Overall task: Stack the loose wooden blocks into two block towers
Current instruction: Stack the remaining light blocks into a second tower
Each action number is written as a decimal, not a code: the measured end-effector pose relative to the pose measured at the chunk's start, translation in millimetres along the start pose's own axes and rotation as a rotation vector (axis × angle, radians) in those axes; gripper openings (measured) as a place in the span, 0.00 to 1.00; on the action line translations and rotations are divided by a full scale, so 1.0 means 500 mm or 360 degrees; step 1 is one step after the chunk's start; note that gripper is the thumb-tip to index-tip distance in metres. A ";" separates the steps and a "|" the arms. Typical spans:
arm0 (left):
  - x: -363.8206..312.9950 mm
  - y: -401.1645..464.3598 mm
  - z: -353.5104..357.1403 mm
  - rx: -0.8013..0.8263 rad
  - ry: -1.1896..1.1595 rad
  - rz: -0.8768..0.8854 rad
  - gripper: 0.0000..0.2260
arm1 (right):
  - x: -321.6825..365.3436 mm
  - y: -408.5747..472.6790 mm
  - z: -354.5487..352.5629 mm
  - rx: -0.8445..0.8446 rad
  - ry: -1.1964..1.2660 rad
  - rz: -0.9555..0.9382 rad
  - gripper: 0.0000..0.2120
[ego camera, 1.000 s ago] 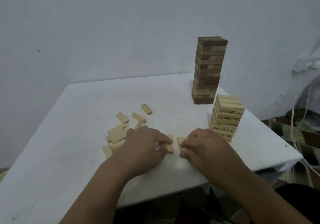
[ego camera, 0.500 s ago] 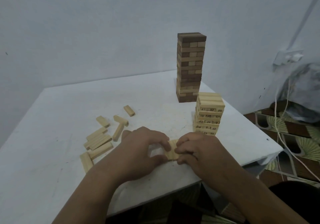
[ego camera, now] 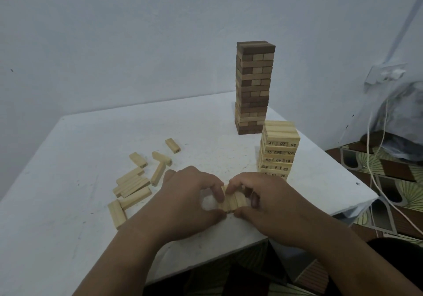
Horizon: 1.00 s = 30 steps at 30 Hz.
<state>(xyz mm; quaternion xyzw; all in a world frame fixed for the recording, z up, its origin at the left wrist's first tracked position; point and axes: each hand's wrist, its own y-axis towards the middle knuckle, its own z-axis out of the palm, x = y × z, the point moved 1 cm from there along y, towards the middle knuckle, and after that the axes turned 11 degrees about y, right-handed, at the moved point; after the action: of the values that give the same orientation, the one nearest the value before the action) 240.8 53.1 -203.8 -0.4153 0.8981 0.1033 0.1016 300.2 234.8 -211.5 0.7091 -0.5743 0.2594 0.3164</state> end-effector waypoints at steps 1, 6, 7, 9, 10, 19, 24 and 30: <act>-0.002 0.000 0.001 -0.0023 -0.0011 -0.0008 0.11 | -0.001 -0.001 -0.001 -0.0024 0.0045 0.0011 0.13; -0.009 -0.003 -0.007 -0.0177 -0.0169 -0.0045 0.16 | 0.008 -0.006 -0.016 -0.0173 0.0087 -0.0087 0.17; -0.013 -0.004 -0.013 -0.0257 -0.0211 -0.0043 0.18 | 0.015 -0.007 -0.024 -0.0236 0.0067 -0.0118 0.18; -0.025 -0.004 -0.027 -0.0433 -0.0247 -0.0016 0.20 | 0.029 -0.007 -0.042 -0.0366 0.0027 -0.0179 0.19; -0.032 -0.003 -0.033 -0.0502 -0.0264 -0.0003 0.21 | 0.036 -0.008 -0.051 -0.0419 0.0011 -0.0202 0.20; -0.105 0.073 -0.057 -0.0725 -0.0376 0.0201 0.30 | 0.053 -0.007 -0.143 -0.0696 0.0065 -0.0250 0.31; -0.146 0.122 -0.056 -0.0676 -0.0495 0.0259 0.30 | 0.027 0.006 -0.189 -0.0677 0.0115 -0.0170 0.33; -0.159 0.153 -0.033 -0.0567 -0.0630 0.0159 0.28 | -0.011 0.015 -0.208 -0.0613 0.0061 -0.0056 0.34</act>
<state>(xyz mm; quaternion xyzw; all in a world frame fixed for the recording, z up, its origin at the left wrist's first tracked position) 231.1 154.9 -158.9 -0.3535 0.8478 0.3437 0.1952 291.0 315.1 -145.2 0.6404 -0.5946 0.1526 0.4615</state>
